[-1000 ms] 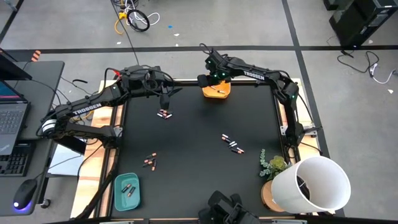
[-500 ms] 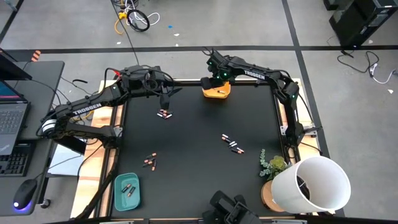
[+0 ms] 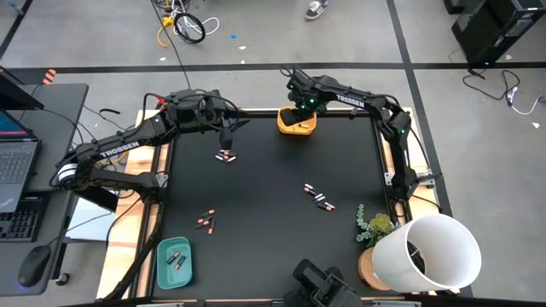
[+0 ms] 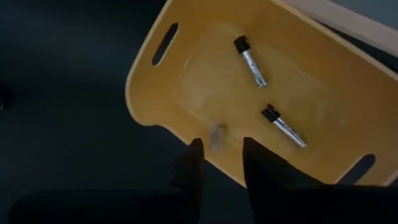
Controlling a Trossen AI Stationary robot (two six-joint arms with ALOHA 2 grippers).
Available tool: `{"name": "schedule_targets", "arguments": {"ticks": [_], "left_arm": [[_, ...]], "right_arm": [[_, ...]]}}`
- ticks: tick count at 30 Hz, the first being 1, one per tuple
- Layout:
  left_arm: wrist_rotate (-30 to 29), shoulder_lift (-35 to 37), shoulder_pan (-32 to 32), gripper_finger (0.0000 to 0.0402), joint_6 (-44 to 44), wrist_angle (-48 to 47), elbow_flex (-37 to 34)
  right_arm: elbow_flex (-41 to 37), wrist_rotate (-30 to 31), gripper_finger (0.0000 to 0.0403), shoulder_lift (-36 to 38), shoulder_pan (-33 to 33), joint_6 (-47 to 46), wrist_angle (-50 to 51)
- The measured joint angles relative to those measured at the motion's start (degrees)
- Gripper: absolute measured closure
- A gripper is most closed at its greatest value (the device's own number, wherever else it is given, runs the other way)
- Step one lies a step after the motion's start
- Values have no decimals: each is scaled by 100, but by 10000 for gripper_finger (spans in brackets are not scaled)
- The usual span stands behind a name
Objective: Sort batteries
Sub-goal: Put the black battery into the green bin
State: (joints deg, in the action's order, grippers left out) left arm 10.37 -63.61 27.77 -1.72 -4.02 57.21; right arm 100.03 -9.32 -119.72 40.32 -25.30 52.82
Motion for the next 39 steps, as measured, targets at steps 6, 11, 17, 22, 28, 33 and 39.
{"name": "schedule_targets", "arguments": {"ticks": [6, 11, 17, 22, 28, 33, 39], "left_arm": [[10, 0, 2, 266, -155, -86, 0], [167, -9, 82, 266, -284, -1009, 347], [326, -48, 133, 266, 54, -1557, 601], [668, -129, 159, 266, 267, -1561, 603], [1001, -182, 149, 266, 304, -1598, 605], [885, -233, 144, 266, 12, -1583, 605], [194, -245, -14, 266, -1212, -1576, 605]], "right_arm": [[116, 93, 261, 128, 15, -13, 325], [254, 564, 270, 802, -361, 428, 368], [254, 954, 279, 1548, -1491, 897, 523], [-181, 1004, 279, 1822, -2501, 298, 695], [-1271, 1274, 279, 2360, -3720, -1185, 673], [-2733, 1385, 279, 3069, -4452, -1828, -108], [-4561, 1407, 280, 4319, -4978, -2129, -1008]]}}
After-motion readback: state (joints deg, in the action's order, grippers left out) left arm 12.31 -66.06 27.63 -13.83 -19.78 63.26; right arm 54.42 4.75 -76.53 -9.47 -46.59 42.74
